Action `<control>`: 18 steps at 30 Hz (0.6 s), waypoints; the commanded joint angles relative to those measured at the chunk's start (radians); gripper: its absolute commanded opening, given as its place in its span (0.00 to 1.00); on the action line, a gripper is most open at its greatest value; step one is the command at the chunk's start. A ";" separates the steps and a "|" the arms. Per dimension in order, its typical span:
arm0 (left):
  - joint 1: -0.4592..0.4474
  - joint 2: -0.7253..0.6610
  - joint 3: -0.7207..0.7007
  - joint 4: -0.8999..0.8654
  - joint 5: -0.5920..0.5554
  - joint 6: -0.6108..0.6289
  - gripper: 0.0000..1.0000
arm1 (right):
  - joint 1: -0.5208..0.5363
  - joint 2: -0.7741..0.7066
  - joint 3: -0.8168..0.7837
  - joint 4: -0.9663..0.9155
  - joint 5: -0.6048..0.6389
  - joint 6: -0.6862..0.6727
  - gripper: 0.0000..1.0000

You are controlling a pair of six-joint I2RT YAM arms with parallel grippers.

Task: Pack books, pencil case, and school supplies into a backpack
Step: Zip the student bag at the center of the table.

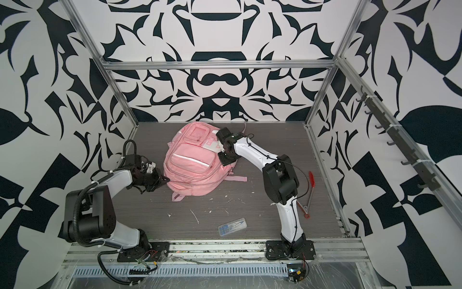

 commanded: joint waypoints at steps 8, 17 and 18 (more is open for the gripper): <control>-0.018 -0.178 -0.062 -0.122 0.007 -0.068 0.00 | -0.049 -0.267 -0.208 0.129 -0.122 -0.178 0.63; -0.243 -0.212 -0.107 -0.098 -0.008 -0.195 0.00 | -0.006 -0.548 -0.375 0.145 -0.261 -0.275 0.83; -0.269 -0.212 -0.105 -0.096 -0.020 -0.203 0.00 | 0.004 -0.557 -0.388 0.156 -0.283 -0.289 0.82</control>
